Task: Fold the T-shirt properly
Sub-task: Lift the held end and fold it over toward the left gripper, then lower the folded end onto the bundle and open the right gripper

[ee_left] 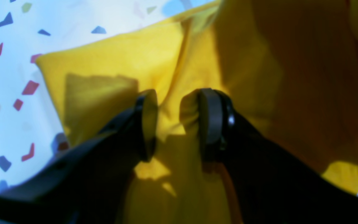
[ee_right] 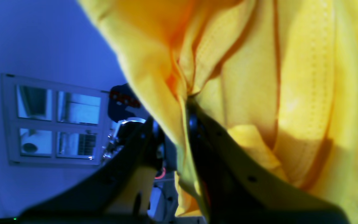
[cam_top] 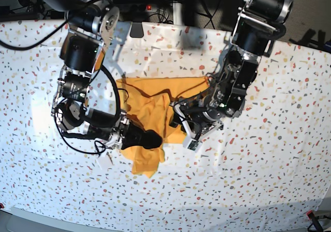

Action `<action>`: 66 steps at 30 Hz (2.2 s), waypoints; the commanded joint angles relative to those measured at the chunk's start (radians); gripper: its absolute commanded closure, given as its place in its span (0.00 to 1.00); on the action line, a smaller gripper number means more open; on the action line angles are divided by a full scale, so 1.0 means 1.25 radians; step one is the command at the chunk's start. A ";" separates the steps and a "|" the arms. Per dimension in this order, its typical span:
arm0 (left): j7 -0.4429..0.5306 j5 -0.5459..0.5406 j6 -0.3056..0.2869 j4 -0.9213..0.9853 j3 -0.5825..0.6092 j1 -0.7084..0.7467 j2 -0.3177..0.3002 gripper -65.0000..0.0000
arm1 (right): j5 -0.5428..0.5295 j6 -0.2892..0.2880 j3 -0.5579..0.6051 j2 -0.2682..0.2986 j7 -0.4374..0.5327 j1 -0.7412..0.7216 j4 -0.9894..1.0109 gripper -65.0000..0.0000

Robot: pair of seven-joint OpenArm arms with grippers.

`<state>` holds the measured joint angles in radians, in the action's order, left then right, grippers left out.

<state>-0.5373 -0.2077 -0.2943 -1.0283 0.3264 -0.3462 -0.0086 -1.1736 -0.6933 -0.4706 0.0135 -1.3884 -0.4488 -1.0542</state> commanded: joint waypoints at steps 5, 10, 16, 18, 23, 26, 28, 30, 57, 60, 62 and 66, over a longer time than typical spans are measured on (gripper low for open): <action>-0.030 0.013 0.015 -0.001 -0.003 -0.008 -0.005 0.66 | -0.027 -0.004 0.001 -0.016 0.009 -0.027 -0.015 1.00; -0.030 0.012 0.015 -0.002 -0.003 -0.034 -0.005 0.66 | -0.027 -0.004 0.001 -0.013 0.008 -0.027 -0.015 1.00; -0.081 0.012 0.015 -0.008 -0.003 -0.082 -0.005 0.66 | -0.027 -0.004 0.001 -0.013 0.009 -0.027 -0.015 1.00; -0.118 0.004 0.015 -0.018 -0.003 -0.096 -0.005 0.66 | -0.027 -0.004 0.001 -0.013 0.009 -0.027 -0.015 1.00; -0.172 -0.046 0.015 -0.064 -0.003 -0.111 -0.005 0.66 | -0.027 -0.004 0.001 -0.013 0.009 -0.027 -0.015 1.00; -0.172 -0.048 0.015 -0.092 -0.003 -0.111 -0.005 0.66 | -0.027 -0.004 0.001 -0.013 0.009 -0.027 -0.015 1.00; -0.181 -0.047 0.014 -0.109 -0.003 -0.111 -0.005 0.66 | -0.027 -0.004 0.001 -0.013 0.009 -0.027 -0.015 1.00; -0.194 -0.045 0.014 -0.123 -0.003 -0.111 -0.005 0.66 | -0.027 -0.004 0.001 -0.013 0.009 -0.027 -0.015 1.00; -0.264 0.082 0.120 -0.350 -0.004 -0.068 -0.182 0.66 | 0.285 -0.004 0.117 -0.100 0.230 -0.027 -0.015 1.00; -0.264 0.082 0.120 -0.379 -0.004 -0.043 -0.182 0.66 | 0.337 -0.004 0.174 -0.117 0.287 -0.027 -0.015 1.00; -0.264 0.082 0.120 -0.385 -0.004 -0.031 -0.182 0.66 | 0.353 -0.004 0.196 -0.128 0.305 -0.027 -0.015 1.00; -0.264 0.083 0.119 -0.386 -0.004 -0.011 -0.182 0.66 | 0.353 -0.004 0.202 -0.136 0.294 -0.027 -0.015 1.00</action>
<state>-0.8875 -0.1051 -0.1520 -1.4906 0.3275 -0.3359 -0.2348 -0.7063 -0.6930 -0.2214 -0.1505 -1.0298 -0.4488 -1.0550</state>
